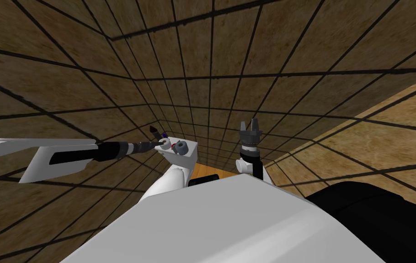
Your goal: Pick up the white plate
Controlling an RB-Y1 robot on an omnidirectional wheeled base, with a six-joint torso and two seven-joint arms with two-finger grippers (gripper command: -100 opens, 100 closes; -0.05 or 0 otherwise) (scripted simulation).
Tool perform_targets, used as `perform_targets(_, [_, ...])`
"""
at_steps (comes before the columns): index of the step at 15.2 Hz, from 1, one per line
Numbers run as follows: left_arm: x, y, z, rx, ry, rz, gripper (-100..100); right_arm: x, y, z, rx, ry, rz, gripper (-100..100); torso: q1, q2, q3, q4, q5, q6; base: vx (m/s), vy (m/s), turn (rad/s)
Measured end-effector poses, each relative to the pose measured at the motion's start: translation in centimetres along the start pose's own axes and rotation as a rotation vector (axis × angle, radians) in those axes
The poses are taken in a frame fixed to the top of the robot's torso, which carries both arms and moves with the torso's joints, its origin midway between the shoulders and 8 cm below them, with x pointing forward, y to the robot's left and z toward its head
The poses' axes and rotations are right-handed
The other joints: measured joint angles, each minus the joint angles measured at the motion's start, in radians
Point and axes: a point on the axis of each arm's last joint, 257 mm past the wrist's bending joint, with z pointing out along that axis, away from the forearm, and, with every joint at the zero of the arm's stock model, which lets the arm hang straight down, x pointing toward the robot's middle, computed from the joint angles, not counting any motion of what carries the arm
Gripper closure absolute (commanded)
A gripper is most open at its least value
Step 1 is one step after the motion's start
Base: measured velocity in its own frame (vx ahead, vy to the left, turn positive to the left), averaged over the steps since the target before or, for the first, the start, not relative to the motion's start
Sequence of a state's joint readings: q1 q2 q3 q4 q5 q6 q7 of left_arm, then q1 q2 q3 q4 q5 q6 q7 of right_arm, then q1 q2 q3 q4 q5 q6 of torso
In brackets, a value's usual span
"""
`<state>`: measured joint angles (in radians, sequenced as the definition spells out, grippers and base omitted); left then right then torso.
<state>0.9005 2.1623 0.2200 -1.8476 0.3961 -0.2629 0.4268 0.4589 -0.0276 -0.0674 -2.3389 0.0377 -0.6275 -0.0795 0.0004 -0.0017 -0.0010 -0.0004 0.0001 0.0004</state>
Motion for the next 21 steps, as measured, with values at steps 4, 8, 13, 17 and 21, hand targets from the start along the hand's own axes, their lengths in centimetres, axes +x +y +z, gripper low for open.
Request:
perform_targets(4, [-0.6,-0.2,0.9,-0.034,0.029,0.037,-100,0.0,0.0,0.0,0.0,0.0,0.0,0,0.0,0.0,0.0,0.0,0.0,0.0,0.007,0.013,-0.019])
perform_targets(8, [-1.2,-0.8,1.8,-0.064,0.055,0.073,-100,0.0,0.0,0.0,0.0,0.0,0.0,0,0.0,0.0,0.0,0.0,0.0,0.0,0.009,0.014,-0.021])
perform_targets(13, [-1.6,-1.8,3.2,-0.097,0.087,0.122,-100,0.0,0.0,0.0,0.0,0.0,0.0,0,0.0,0.0,0.0,0.0,0.0,0.0,0.006,0.011,-0.016])
perform_targets(17, [-1.9,-2.7,4.3,-0.12,0.112,0.161,-100,0.0,0.0,0.0,0.0,0.0,0.0,0,0.0,0.0,0.0,0.0,0.0,0.0,0.008,0.014,-0.023])
perform_targets(21, [-1.9,-3.5,5.6,-0.141,0.135,0.197,-100,0.0,0.0,0.0,0.0,0.0,0.0,0,-0.001,0.0,0.0,0.0,0.0,0.0,0.007,0.013,-0.015])
